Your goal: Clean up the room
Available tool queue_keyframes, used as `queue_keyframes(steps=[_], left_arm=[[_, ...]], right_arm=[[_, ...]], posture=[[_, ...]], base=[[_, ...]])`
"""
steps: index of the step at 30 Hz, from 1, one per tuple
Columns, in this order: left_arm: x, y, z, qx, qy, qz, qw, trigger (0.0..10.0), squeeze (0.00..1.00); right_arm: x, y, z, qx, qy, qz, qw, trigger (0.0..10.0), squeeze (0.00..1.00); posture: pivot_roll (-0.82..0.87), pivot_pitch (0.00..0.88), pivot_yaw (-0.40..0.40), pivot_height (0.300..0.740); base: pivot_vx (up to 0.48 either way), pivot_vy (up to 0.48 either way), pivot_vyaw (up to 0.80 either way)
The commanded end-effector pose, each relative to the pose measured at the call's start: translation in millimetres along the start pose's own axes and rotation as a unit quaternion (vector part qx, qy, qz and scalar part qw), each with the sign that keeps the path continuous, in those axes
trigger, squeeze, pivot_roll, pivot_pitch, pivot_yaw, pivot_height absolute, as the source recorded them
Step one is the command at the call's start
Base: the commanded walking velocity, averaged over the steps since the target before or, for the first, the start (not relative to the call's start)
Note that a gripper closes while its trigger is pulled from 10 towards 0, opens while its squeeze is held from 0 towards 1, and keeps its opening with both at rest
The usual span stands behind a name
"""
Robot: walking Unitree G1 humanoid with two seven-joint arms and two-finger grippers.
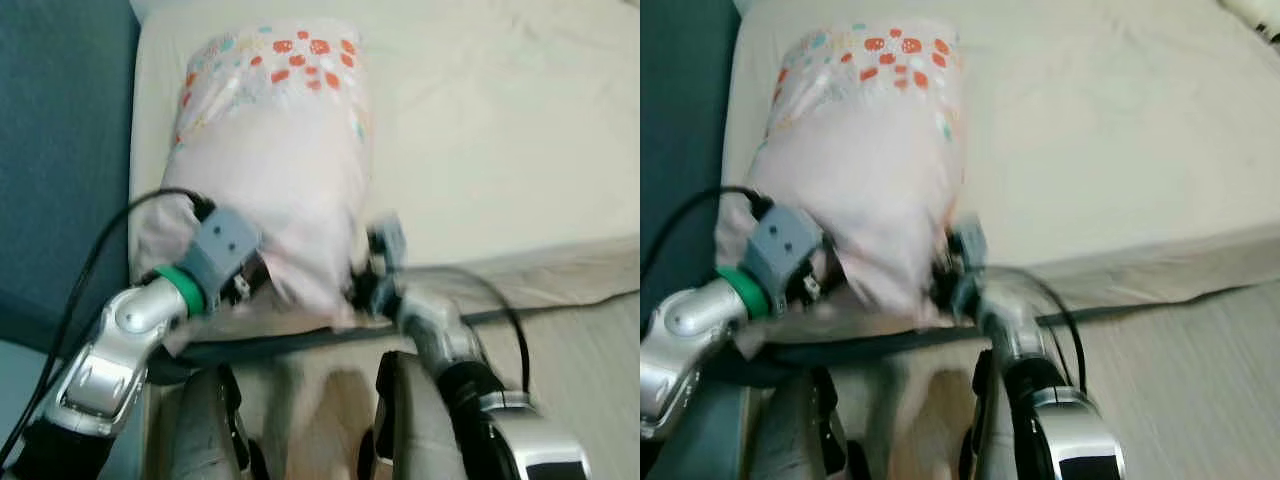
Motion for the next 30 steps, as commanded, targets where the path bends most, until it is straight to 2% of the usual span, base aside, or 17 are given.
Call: queue_keyframes(steps=[1, 3, 4, 7, 10, 12, 13, 14, 16, 17, 20, 21, 24, 25, 27, 29, 30], left_arm=[[-5, -10.2, 8.8, -0.048, 0.016, 0.001, 0.999, 10.0, 0.00], [-8, -12.8, 12.0, -0.062, 0.023, -0.005, 0.998, 10.0, 0.00], [-10, -15.3, 16.5, -0.080, 0.032, -0.005, 0.996, 10.0, 0.00], [-10, -17.1, 22.1, -0.099, 0.037, 0.013, 0.994, 10.0, 0.00], [-8, -18.6, 22.6, -0.105, 0.035, 0.019, 0.994, 10.0, 0.00], [-9, -26.7, 24.7, -0.134, 0.041, 0.024, 0.990, 10.0, 0.00], [-9, -26.7, 24.7, -0.134, 0.041, 0.024, 0.990, 10.0, 0.00], [-9, -30.5, 28.0, -0.155, 0.046, 0.025, 0.986, 10.0, 0.00], [-9, -30.5, 28.0, -0.155, 0.046, 0.025, 0.986, 10.0, 0.00], [-9, -30.1, 33.6, -0.172, 0.050, 0.023, 0.984, 10.0, 0.00], [2, -22.0, 56.2, -0.203, 0.052, 0.022, 0.977, 10.0, 0.00], [2, -22.0, 56.2, -0.203, 0.052, 0.022, 0.977, 10.0, 0.00], [3, -28.2, 94.9, -0.248, 0.084, -0.003, 0.965, 10.0, 0.00], [3, -28.2, 94.9, -0.248, 0.084, -0.003, 0.965, 10.0, 0.00], [3, -35.5, 112.4, -0.266, 0.098, -0.003, 0.959, 10.0, 0.00], [14, -33.0, 111.1, -0.244, 0.071, 0.008, 0.967, 10.0, 0.00], [42, -20.8, 95.1, -0.182, -0.006, 0.024, 0.983, 10.0, 0.00]], right_arm=[[26, -23.7, 12.4, -0.065, -0.048, 0.012, 0.997, 10.0, 0.00], [31, -30.0, 18.9, -0.085, -0.059, 0.014, 0.995, 10.0, 0.00], [41, -45.1, 32.4, -0.133, -0.077, 0.023, 0.988, 10.0, 0.00], [68, -90.3, 78.3, -0.284, -0.117, 0.045, 0.951, 10.0, 0.00], [76, -102.5, 92.9, -0.327, -0.124, 0.058, 0.935, 10.0, 0.00], [101, -126.5, 125.6, -0.402, -0.143, 0.102, 0.899, 10.0, 0.00], [101, -126.5, 125.6, -0.402, -0.143, 0.102, 0.899, 10.0, 0.00], [113, -134.8, 138.5, -0.431, -0.148, 0.121, 0.882, 10.0, 0.00], [113, -134.8, 138.5, -0.431, -0.148, 0.121, 0.882, 10.0, 0.00], [123, -139.9, 145.1, -0.444, -0.149, 0.133, 0.873, 10.0, 0.00], [132, -138.7, 141.2, -0.436, -0.147, 0.140, 0.877, 10.0, 0.00], [132, -138.7, 141.2, -0.436, -0.147, 0.140, 0.877, 10.0, 0.00], [127, -124.6, 124.7, -0.410, -0.147, 0.137, 0.890, 10.0, 0.00], [127, -124.6, 124.7, -0.410, -0.147, 0.137, 0.890, 10.0, 0.00], [124, -114.5, 113.3, -0.390, -0.152, 0.135, 0.898, 10.0, 0.00], [126, -103.6, 102.4, -0.368, -0.164, 0.145, 0.903, 10.0, 0.00], [137, -83.8, 86.1, -0.330, -0.190, 0.170, 0.909, 10.0, 0.00]], posture=[[0.04, 0.166, 0.040, 0.518], [0.04, 0.168, 0.038, 0.518], [0.03, 0.169, 0.041, 0.518], [0.02, 0.169, 0.047, 0.518], [0.02, 0.168, 0.048, 0.518], [0.01, 0.165, 0.053, 0.518], [0.01, 0.165, 0.053, 0.518], [0.00, 0.166, 0.052, 0.518], [0.00, 0.166, 0.052, 0.518], [0.01, 0.163, 0.048, 0.518], [0.02, 0.164, 0.040, 0.518], [0.02, 0.164, 0.040, 0.518], [0.04, 0.169, 0.036, 0.518], [0.04, 0.169, 0.036, 0.518], [0.05, 0.169, 0.035, 0.518], [0.06, 0.162, 0.025, 0.518], [0.06, 0.157, 0.020, 0.518]], base=[[0.000, 0.000, 0.00], [0.000, 0.000, 0.00], [0.000, 0.000, 0.00], [0.000, 0.000, 0.00], [0.000, 0.000, 0.00], [0.000, 0.000, 0.00], [0.000, 0.000, 0.00], [0.000, 0.000, 0.00], [0.000, 0.000, 0.00], [0.000, 0.000, 0.00], [0.000, 0.000, 0.00], [0.000, 0.000, 0.00], [0.000, 0.000, 0.00], [0.000, 0.000, 0.00], [0.000, 0.000, 0.00], [0.000, 0.000, 0.00], [0.000, 0.000, 0.00]])
Point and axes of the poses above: a point about 5 cm out from each wrist's last joint towards the gripper, its own z axis pointing back from the gripper into the wrist, its own x axis along the axis of the wrist's last joint, y = z × x, the point moved 5 cm from there along -z, pointing out of the wrist towards the gripper, and after that the axes turned 8 degrees about z, right-handed, at the moved point
